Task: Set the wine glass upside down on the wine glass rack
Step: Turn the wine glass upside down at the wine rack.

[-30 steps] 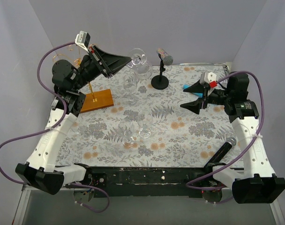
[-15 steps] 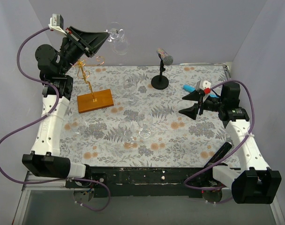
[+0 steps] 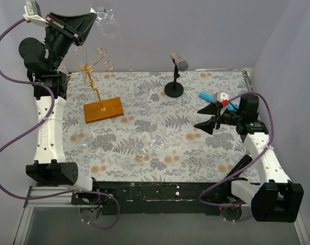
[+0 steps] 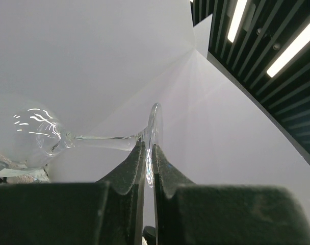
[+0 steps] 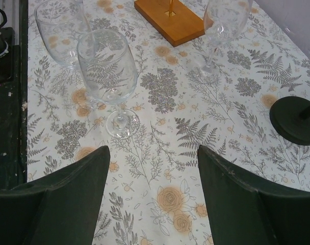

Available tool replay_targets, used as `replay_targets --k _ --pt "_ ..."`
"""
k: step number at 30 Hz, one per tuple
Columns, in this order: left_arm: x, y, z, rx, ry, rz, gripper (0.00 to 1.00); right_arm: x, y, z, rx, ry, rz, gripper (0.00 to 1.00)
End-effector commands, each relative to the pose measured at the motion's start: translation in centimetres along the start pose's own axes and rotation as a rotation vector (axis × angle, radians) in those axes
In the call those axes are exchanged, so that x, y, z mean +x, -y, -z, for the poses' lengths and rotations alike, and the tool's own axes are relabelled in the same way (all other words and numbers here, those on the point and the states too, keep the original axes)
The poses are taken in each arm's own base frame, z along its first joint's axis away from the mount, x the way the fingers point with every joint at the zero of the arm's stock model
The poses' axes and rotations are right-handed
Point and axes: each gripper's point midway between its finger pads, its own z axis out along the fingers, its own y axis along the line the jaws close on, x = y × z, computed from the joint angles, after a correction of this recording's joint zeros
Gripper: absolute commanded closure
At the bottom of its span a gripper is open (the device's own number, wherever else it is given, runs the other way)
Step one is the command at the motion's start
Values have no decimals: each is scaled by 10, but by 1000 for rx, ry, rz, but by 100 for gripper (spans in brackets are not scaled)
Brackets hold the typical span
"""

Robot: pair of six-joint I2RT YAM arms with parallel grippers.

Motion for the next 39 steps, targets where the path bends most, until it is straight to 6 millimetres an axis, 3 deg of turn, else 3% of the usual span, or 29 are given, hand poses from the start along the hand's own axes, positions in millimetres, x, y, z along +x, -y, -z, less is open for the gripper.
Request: replay_targets --k 1,13,39 --pt "-36 34 5 44 137 -9 100 -11 -2 2 -1 27 55 23" --pt "-69 43 20 20 234 -65 100 -7 1 3 26 11 62 23" --pt "-93 32 42 -24 364 -102 100 -1 1 2 17 8 43 23"
